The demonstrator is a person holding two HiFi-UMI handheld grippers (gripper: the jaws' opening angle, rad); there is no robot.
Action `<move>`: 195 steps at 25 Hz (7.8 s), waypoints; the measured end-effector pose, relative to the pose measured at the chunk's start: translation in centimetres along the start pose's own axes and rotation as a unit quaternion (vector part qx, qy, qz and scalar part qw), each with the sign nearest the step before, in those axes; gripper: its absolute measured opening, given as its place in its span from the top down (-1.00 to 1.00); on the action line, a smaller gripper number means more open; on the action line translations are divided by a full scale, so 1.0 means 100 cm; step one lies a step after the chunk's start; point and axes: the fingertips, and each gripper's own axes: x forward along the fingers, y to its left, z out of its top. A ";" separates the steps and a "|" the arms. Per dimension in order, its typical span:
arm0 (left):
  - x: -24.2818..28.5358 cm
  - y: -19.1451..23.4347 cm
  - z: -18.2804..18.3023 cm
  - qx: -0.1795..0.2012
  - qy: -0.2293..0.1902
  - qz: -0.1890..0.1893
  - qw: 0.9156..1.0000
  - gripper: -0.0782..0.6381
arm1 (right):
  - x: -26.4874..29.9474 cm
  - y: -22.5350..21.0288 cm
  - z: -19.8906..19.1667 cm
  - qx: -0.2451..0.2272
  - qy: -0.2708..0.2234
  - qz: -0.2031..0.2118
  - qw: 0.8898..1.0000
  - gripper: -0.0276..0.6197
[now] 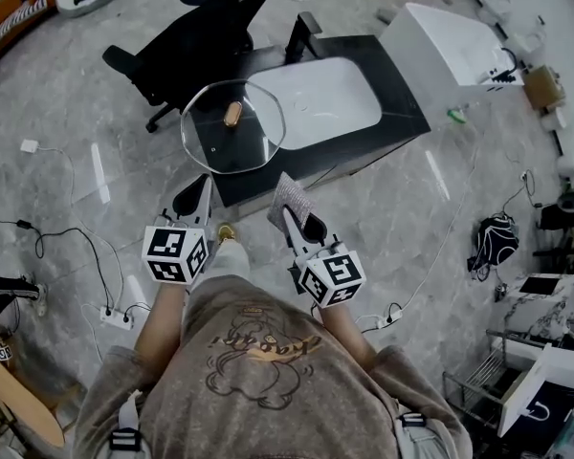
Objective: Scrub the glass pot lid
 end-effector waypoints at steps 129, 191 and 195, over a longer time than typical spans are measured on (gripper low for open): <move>0.249 0.093 -0.093 -0.021 0.239 0.130 0.962 0.25 | 0.353 -0.119 -0.054 -0.205 0.432 0.409 0.778 0.66; 0.253 0.090 -0.099 -0.088 0.373 0.025 0.923 0.25 | 0.212 -0.049 -0.130 -0.024 0.372 0.212 0.903 0.65; 0.252 0.089 -0.100 -0.089 0.371 0.025 0.924 0.25 | 0.203 -0.077 -0.125 -0.025 0.382 0.204 0.901 0.64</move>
